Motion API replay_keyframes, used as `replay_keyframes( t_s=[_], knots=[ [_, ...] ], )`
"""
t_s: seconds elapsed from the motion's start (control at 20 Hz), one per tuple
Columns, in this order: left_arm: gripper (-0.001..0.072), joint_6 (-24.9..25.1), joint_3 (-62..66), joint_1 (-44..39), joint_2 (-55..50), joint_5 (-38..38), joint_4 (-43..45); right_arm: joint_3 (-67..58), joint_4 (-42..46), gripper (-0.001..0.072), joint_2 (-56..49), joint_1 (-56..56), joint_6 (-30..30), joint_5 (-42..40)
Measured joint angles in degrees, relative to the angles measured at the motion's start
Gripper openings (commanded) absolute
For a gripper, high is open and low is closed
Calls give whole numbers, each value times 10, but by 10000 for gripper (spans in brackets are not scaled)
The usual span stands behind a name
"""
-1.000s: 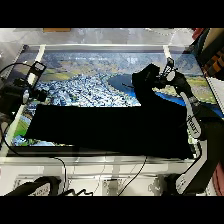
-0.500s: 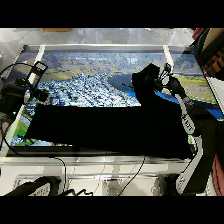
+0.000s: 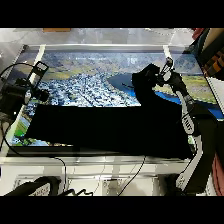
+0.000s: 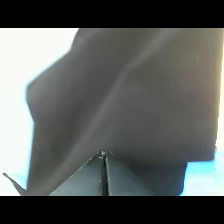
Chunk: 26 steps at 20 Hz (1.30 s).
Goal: Fold the clothes and pants, and hang the long-sleeved shirts on hangers.
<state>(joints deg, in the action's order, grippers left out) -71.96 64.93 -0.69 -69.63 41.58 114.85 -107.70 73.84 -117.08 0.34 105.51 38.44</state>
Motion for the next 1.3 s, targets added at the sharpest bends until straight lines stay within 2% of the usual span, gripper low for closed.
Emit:
replay_keyframes(
  t_s=[0.05,0.1,0.15,0.5,0.6,0.85,0.9,0.95,1.2,1.3],
  knots=[
    [693,0,0,0,0,0,0,-8,0,162,0,0,0,3],
    [692,0,0,0,0,0,0,-14,-1,493,0,0,2,6],
    [692,0,0,0,0,0,-1,-18,-3,532,0,0,3,7],
    [693,0,0,0,0,0,-28,-28,-34,530,-18,1,16,49],
    [692,0,0,0,0,0,-31,-30,-41,500,-29,1,26,59],
    [692,0,0,0,0,0,-34,-30,-50,337,-50,1,62,41],
    [693,0,0,0,0,0,-35,-30,-51,214,-53,1,66,33],
    [692,0,0,0,0,0,-35,-30,-52,23,-56,1,70,24],
    [692,0,0,0,0,0,-35,-39,-57,18,-61,5,71,-13],
    [692,0,0,0,0,0,-35,-61,-58,19,-57,9,40,-2]
  ],
)
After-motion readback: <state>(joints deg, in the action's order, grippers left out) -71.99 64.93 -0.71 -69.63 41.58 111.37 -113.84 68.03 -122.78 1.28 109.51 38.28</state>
